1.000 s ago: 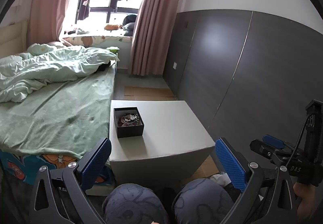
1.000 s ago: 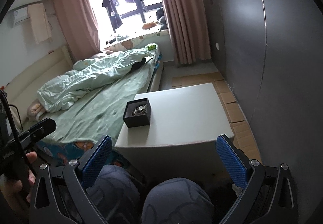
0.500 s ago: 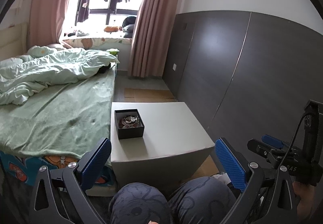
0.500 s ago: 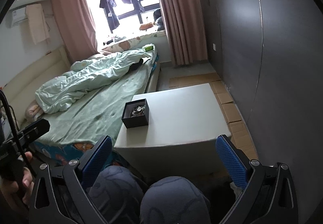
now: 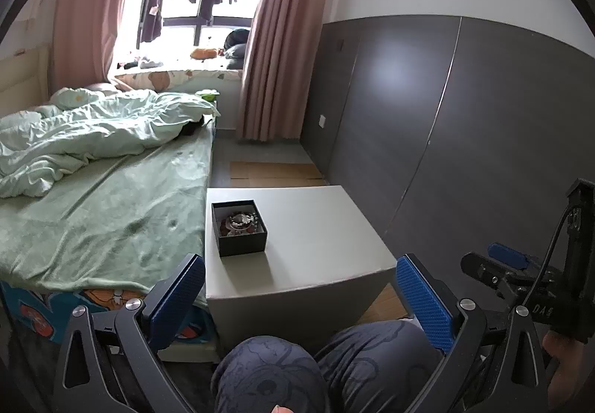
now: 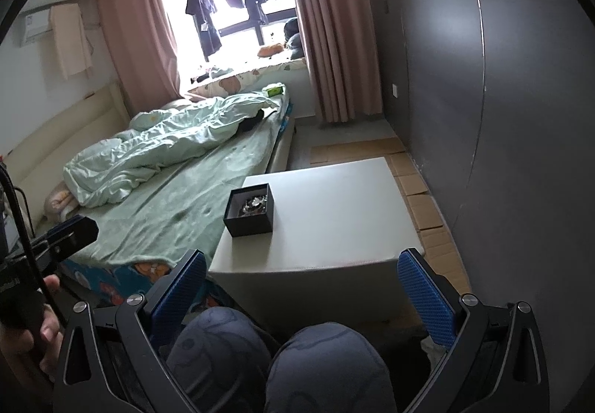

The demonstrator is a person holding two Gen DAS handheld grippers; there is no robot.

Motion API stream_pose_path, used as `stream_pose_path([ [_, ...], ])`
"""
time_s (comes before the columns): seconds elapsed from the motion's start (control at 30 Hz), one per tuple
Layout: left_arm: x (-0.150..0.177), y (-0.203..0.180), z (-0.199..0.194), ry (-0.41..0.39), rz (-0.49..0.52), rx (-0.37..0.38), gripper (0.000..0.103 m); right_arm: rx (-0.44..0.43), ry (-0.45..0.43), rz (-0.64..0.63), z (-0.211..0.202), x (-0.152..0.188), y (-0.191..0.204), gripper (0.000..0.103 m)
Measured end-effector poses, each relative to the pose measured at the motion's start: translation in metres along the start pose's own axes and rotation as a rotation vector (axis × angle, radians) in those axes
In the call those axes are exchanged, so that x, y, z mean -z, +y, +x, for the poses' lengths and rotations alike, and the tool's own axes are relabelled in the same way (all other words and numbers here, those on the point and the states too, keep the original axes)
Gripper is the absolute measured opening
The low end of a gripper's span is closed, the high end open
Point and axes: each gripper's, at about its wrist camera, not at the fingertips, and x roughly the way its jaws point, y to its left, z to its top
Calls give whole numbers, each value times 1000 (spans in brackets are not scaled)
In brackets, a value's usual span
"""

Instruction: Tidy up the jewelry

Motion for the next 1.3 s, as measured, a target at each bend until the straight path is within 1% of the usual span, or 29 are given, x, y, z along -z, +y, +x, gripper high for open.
stream_pose_path([
  [0.8,5,-8,0,7,7,-4,103,6,0,21,-4,4,-8,103],
  [1.07,5,-12,5,15,21,10,103,7,7,24,-3,5,-9,103],
  [1.17,6,-12,7,17,23,-3,103,7,13,26,-1,5,-9,103],
  [1.3,5,-14,7,16,27,-1,103,6,17,28,1,5,-10,103],
])
